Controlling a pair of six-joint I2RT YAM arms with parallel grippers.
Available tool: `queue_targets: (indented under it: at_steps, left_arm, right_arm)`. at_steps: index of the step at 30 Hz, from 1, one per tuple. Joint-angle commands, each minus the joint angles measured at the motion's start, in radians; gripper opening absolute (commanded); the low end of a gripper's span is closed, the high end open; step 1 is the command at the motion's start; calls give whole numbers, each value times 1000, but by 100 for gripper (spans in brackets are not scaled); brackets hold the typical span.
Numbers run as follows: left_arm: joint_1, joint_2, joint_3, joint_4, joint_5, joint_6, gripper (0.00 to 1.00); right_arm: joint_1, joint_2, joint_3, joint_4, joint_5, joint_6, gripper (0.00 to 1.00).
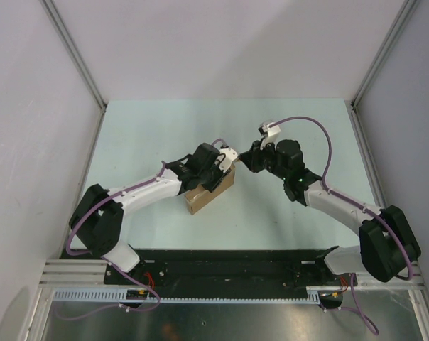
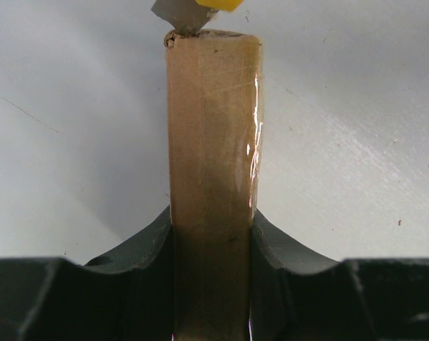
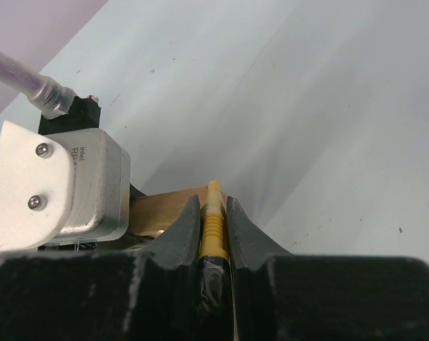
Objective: Unpack the express box
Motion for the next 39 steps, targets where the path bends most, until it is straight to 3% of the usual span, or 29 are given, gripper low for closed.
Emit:
queue_targets:
  at_steps: [1, 16, 33, 39]
  left_arm:
    - [-1, 74, -37, -65, -29, 16, 20]
    - [37, 162, -15, -123, -55, -124, 16]
    - [54, 169, -6, -127, -40, -126, 15]
    - [53, 146, -8, -125, -5, -123, 15]
  right_arm:
    - [11, 7, 2, 11, -2, -31, 0]
    - [-41, -78, 2, -214, -116, -27, 0]
    - [-66, -78, 2, -252, -184, -14, 0]
    - [-59, -21, 2, -175, -192, 51, 0]
